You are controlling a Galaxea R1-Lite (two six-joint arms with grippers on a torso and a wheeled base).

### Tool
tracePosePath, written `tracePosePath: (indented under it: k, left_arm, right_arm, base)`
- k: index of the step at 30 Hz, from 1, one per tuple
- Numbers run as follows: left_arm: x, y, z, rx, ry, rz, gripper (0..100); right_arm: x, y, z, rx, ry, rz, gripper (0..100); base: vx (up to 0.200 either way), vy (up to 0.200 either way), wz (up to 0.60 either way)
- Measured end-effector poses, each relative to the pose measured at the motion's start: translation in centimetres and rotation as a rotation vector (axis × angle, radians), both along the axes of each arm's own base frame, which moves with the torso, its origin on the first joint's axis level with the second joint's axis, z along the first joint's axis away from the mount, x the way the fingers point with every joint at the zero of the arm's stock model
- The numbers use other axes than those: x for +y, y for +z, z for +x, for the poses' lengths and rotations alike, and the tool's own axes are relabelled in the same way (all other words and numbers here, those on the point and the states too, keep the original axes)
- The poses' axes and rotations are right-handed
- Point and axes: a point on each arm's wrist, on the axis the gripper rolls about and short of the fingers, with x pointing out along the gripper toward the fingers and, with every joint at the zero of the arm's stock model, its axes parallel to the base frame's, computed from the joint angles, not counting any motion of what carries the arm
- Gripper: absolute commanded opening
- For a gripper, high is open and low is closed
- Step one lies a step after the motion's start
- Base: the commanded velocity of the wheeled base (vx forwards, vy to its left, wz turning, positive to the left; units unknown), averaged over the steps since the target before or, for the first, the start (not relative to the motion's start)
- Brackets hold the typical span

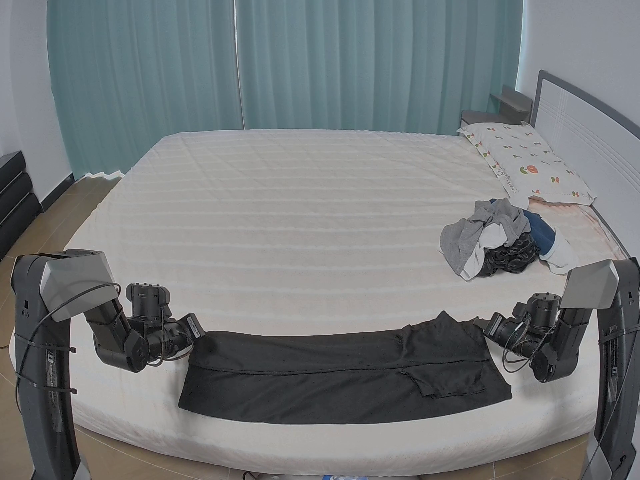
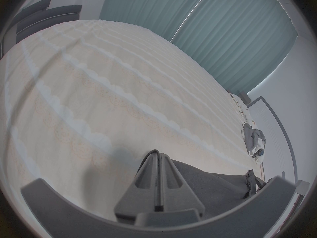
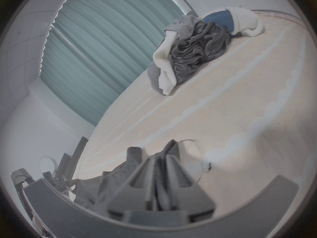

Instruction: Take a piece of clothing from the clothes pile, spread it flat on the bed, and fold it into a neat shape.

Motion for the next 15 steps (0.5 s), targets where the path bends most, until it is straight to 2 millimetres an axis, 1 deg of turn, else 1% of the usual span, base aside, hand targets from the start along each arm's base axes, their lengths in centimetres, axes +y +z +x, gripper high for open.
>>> tracePosePath:
  k: [7,15]
  left_arm:
    - [0.2,0.0,0.01,0.0,0.005,0.001,0]
    - [0.32,-0.02,-0.02,0.001,0.006,0.002,0]
  right_arm:
    - [0.2,-0.36,0.05,0.003,-0.017,-0.012,0]
    - [-0.26,-0.43,-0.01,0.004,-0.062,-0.028,0]
  base:
    - [0.0,0.0,0.0]
    - [0.0,0.0,0.0]
